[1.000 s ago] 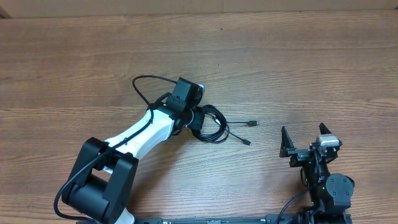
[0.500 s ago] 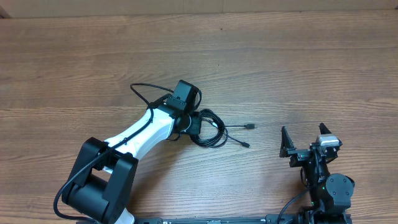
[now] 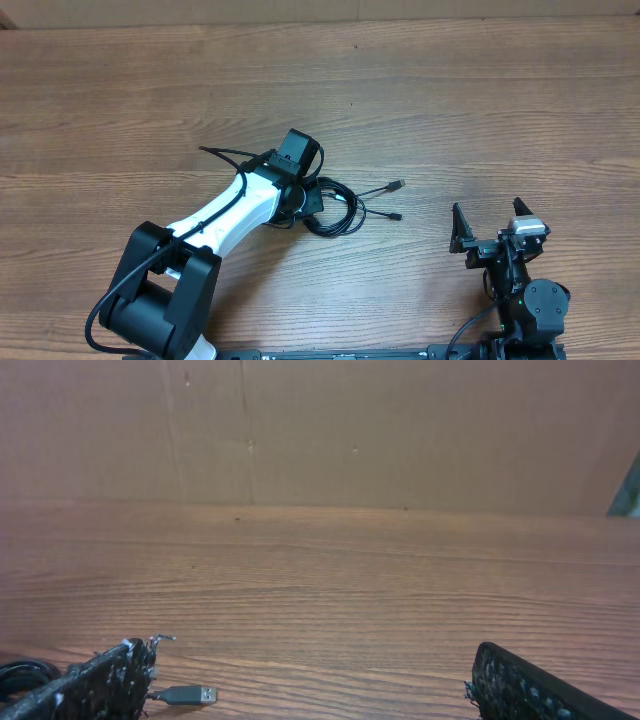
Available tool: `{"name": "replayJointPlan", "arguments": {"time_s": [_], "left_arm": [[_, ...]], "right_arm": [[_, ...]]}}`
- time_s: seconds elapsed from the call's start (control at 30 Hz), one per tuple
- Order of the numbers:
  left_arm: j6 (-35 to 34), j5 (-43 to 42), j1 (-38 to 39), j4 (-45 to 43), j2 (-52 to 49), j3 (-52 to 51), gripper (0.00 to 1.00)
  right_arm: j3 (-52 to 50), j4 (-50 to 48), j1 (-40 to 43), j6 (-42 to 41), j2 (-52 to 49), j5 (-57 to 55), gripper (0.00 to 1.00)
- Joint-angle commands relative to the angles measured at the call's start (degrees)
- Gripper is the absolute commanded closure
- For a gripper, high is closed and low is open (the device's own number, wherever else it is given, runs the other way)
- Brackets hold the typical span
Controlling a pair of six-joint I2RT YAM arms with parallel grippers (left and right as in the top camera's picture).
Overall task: Untangle cables
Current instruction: 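Lower the left gripper and grasp the black cable coil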
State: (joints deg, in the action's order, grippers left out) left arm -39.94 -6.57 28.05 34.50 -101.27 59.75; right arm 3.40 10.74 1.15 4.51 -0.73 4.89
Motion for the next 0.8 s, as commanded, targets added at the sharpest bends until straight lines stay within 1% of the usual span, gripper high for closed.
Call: {"name": "replayJointPlan", "arguments": {"time_s": [0.0,0.67,0.7,0.77], "left_arm": [[-1.20,2.60,0.04,-0.35,1.22,1.18,0.96],[-1.22,2.47,0.04,-0.33,1.22,1.18,0.96],[-1.57,2.47,0.04,0.04,1.22,1.18,0.96],[-7.34,1.84,0.09,2.75,1.22,1.18,0.96]], "right_arm": [[-0.39,-0.35,0.33,0.07,0.50,-0.57,0.00],[-0.39,-0.35,0.33,0.07,0.50,-0.57,0.00],[-0.39,-0.35,0.33,0.07,0.50,-0.57,0.00],[-0.37,-0.35,0.33,0.07,0.50,-0.57,0.00]]}}
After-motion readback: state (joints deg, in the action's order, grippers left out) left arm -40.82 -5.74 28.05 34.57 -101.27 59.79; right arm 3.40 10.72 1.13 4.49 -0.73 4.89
